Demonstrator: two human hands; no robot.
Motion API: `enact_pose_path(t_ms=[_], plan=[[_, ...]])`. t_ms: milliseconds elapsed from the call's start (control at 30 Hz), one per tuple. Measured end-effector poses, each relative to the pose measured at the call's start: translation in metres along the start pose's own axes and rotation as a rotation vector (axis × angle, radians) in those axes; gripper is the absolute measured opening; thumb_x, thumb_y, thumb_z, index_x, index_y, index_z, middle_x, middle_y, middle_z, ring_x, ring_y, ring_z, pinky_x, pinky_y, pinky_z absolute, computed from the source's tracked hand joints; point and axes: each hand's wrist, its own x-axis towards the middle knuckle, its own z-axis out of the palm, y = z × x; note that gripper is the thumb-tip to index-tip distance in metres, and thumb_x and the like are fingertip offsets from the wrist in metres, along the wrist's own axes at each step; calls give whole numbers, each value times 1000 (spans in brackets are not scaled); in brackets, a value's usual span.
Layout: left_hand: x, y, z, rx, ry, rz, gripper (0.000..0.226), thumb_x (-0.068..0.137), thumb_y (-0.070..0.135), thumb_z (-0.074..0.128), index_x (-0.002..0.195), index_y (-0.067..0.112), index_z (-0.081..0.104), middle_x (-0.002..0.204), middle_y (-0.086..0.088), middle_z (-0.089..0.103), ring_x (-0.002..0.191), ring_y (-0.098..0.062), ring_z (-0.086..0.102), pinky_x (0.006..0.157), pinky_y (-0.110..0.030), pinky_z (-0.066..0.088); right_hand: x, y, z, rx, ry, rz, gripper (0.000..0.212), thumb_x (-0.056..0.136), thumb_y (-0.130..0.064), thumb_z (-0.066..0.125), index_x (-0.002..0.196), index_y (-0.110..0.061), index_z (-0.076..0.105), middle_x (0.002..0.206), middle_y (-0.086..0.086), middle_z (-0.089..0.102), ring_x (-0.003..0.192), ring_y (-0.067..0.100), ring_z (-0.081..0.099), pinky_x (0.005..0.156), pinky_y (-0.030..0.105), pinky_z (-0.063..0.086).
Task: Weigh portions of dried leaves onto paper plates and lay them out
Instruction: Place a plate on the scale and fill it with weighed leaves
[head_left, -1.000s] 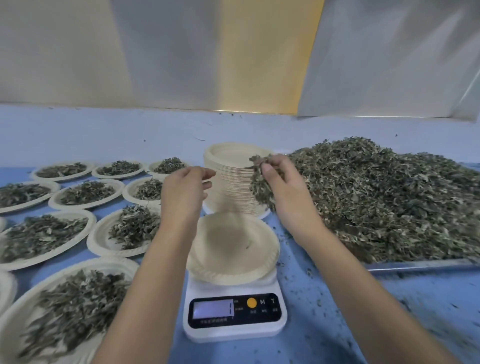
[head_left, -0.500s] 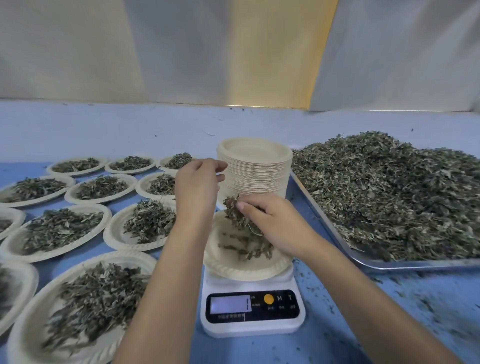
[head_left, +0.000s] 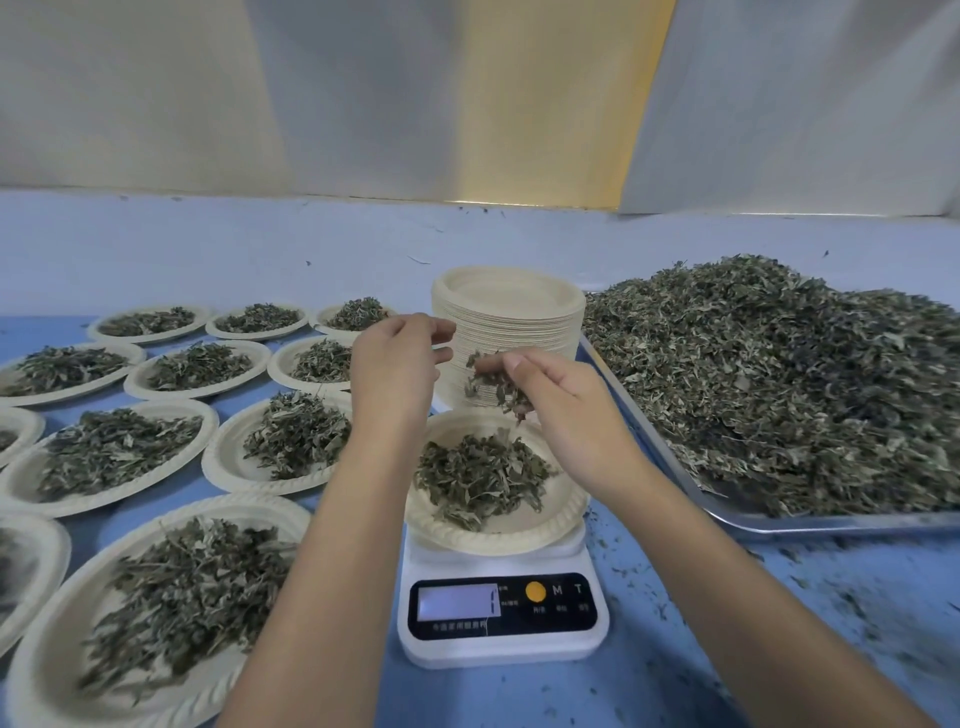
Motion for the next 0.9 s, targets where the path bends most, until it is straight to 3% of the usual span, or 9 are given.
enact_pose_path(t_ms=[133,233,367,467,567,667,800,900], plan=[[-1,0,2,1,-124,-138,22,92,14,45,83,11,66,88,-2,70,78,-15,64,78,-29,52,0,-3,1,140,52,-16,29,100,-18,44,91,-27,71,99,-8,72,98,9,64,78,25,51],[-4,-1,8,46,-207,-181,23,93,15,43,84,10,65,88,-7,67,72,-17,61,80,-33,53,-1,-3,3,128,20,-22,29,100,-18,45,92,-24,72,100,-7,73,99,9,65,82,28,50],[-3,-4,13,141,-156,-102,25,89,16,46,73,18,66,83,-4,67,88,-26,65,85,-40,51,-4,-4,1,77,-20,-23,31,97,-21,48,85,-33,74,98,-12,72,100,6,64,92,36,48],[1,-6,12,132,-128,-103,21,88,14,48,76,16,66,81,0,69,84,-21,66,80,-34,48,-5,-4,-1,-7,-71,1,25,88,-29,53,79,-31,76,94,-10,73,100,11,64,94,44,48],[5,-6,7,147,-115,-111,22,89,14,48,77,18,65,83,3,69,82,-13,65,72,-28,45,-4,-3,-2,-20,-76,49,24,80,-35,52,76,-30,76,100,-18,72,101,1,62,85,35,48],[6,-6,5,149,-108,-103,23,90,14,48,76,19,65,84,6,69,80,-8,64,76,-28,45,-5,-2,-2,1,-42,25,22,81,-25,54,81,-29,75,106,-19,70,101,-3,62,81,29,47],[0,-5,9,119,-95,-65,23,90,14,47,77,18,66,84,6,70,82,-8,66,79,-28,47,-4,1,-3,-57,24,-3,39,86,3,52,91,-30,72,114,-20,66,85,12,65,71,43,57],[-6,-3,16,95,-124,-30,27,88,11,45,74,18,66,78,5,72,86,-13,67,71,-26,50,-3,1,-4,-64,24,-20,32,82,-5,69,88,-37,69,107,-19,69,77,3,66,70,22,56]])
